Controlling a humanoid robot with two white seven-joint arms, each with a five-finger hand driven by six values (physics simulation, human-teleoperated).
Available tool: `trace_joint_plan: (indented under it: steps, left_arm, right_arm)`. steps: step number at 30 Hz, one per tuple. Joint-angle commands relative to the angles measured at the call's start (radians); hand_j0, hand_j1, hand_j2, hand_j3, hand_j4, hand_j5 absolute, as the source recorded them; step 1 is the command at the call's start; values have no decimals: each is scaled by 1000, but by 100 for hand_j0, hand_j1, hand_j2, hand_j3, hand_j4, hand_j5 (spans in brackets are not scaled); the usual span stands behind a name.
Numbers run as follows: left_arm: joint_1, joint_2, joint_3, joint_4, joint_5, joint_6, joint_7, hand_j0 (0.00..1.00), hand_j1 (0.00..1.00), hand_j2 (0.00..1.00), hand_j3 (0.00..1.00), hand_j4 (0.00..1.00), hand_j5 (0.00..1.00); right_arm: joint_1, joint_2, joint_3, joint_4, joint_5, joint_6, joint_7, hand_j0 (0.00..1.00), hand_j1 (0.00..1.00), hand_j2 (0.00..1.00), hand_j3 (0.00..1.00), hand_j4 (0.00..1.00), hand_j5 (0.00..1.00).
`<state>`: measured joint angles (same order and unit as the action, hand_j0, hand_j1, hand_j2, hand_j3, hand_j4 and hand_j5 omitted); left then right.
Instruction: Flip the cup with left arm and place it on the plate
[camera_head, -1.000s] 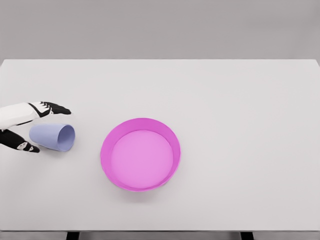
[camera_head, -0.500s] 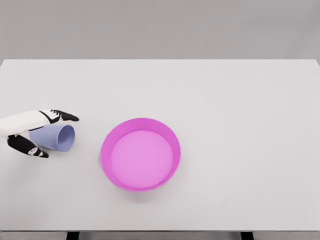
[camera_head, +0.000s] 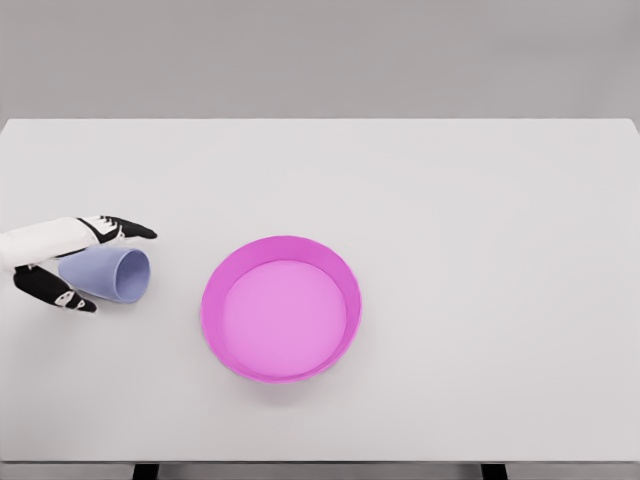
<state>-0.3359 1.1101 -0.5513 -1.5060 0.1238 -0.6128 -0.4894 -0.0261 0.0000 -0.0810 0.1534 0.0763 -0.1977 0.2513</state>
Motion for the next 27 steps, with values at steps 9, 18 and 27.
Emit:
trace_joint_plan:
  steps: [9,18,27]
  left_arm:
    - [-32,-44,-53,73,-4,2,6,100,100,100,100,100,100]
    - [-31,-42,-68,72,-1,41,-3,99,99,99,99,99,99]
    - [-28,-35,-68,66,31,119,-6,75,75,75,75,75,75]
  right_arm:
    - [0,0,0,0,0,0,0,100,100,100,100,100,100]
    - [0,0,0,0,0,0,0,100,100,100,100,100,100]
    - [0,0,0,0,0,0,0,100,100,100,100,100,100]
